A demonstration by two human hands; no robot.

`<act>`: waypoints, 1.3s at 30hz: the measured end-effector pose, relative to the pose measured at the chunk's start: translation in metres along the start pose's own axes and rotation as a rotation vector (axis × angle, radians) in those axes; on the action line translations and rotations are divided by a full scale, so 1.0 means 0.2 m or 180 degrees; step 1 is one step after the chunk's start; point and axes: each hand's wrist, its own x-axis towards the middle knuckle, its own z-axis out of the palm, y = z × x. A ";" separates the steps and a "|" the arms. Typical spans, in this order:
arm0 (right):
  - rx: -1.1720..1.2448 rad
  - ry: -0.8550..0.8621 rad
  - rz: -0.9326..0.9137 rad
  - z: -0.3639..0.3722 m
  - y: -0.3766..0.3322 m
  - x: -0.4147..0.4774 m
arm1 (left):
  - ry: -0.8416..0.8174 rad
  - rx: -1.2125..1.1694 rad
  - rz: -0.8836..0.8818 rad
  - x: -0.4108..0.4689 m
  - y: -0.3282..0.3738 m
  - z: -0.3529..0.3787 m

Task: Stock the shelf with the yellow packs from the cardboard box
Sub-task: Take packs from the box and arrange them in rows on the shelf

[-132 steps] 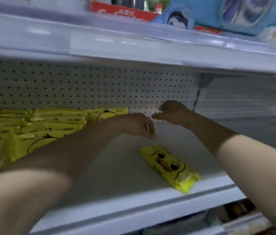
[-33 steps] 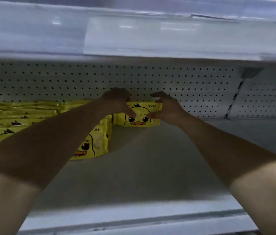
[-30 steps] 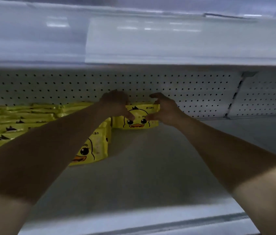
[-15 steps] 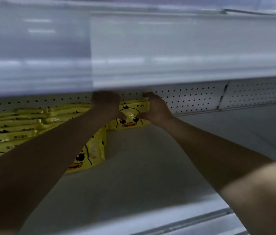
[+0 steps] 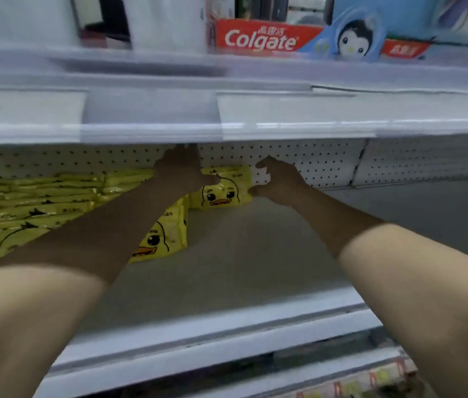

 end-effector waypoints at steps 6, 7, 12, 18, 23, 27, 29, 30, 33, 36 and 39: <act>-0.0374 -0.0196 -0.0289 -0.17 -0.13 -0.43 | 0.0125 0.0092 -0.0113 -0.48 -0.01 -0.17; -0.0482 -0.0233 -0.0331 -0.20 -0.17 -0.51 | 0.0140 0.0073 -0.0149 -0.58 0.01 -0.20; -0.0839 -0.0312 -0.0595 -0.25 -0.34 -1.01 | 0.0028 0.0105 -0.0533 -1.18 0.07 -0.30; -0.0708 -0.0633 -0.1040 -0.13 -0.52 -1.59 | -0.0164 0.0047 -0.0859 -1.90 -0.05 -0.32; -0.0658 -0.0983 -0.1225 0.02 -0.68 -1.90 | -0.0287 0.0082 -0.1307 -2.32 -0.23 -0.36; -0.0535 -0.1202 -0.1393 0.15 -0.82 -2.06 | -0.0255 0.0170 -0.1582 -2.57 -0.40 -0.37; -0.0526 -0.1275 -0.1454 0.23 -0.89 -2.11 | -0.0243 0.0196 -0.1662 -2.67 -0.50 -0.35; -0.0523 -0.1322 -0.1464 0.28 -0.93 -2.13 | -0.0226 0.0214 -0.1697 -2.71 -0.55 -0.34; -0.0586 -0.1420 -0.1529 0.46 -1.04 -2.17 | -0.0242 0.0236 -0.1826 -2.79 -0.74 -0.29; -0.0614 -0.1578 -0.1561 0.69 -1.17 -2.17 | -0.0370 0.0166 -0.1935 -2.85 -0.96 -0.23; -0.0694 -0.1828 -0.1537 0.96 -1.30 -2.15 | -0.0525 0.0138 -0.2031 -2.87 -1.23 -0.16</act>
